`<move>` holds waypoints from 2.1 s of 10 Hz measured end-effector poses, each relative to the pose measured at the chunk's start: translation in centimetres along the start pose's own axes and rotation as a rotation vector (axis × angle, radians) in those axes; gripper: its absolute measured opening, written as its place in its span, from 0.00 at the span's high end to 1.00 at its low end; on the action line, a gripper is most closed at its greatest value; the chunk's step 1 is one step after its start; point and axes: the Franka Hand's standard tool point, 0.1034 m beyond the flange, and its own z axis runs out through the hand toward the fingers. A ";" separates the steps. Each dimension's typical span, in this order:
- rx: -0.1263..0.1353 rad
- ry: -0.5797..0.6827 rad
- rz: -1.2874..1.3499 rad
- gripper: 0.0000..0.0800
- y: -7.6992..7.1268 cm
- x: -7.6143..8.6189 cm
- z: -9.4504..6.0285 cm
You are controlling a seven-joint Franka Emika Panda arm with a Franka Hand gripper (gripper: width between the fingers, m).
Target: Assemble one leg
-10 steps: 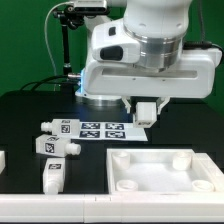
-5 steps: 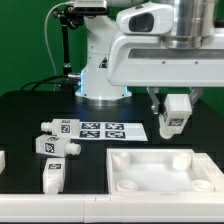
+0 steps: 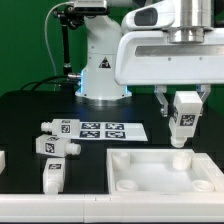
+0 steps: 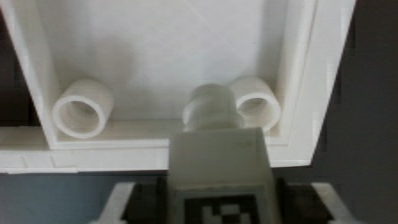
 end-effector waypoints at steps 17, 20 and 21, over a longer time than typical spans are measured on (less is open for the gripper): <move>0.013 0.155 0.000 0.64 -2.5 -0.6 5.4; 0.010 0.150 0.008 0.64 -2.5 -1.0 6.3; 0.009 0.150 0.009 0.64 -2.5 -1.1 6.6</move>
Offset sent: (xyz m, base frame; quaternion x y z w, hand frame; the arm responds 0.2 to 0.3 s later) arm 0.0000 0.0000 0.0000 0.0000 0.0000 0.0000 1.0000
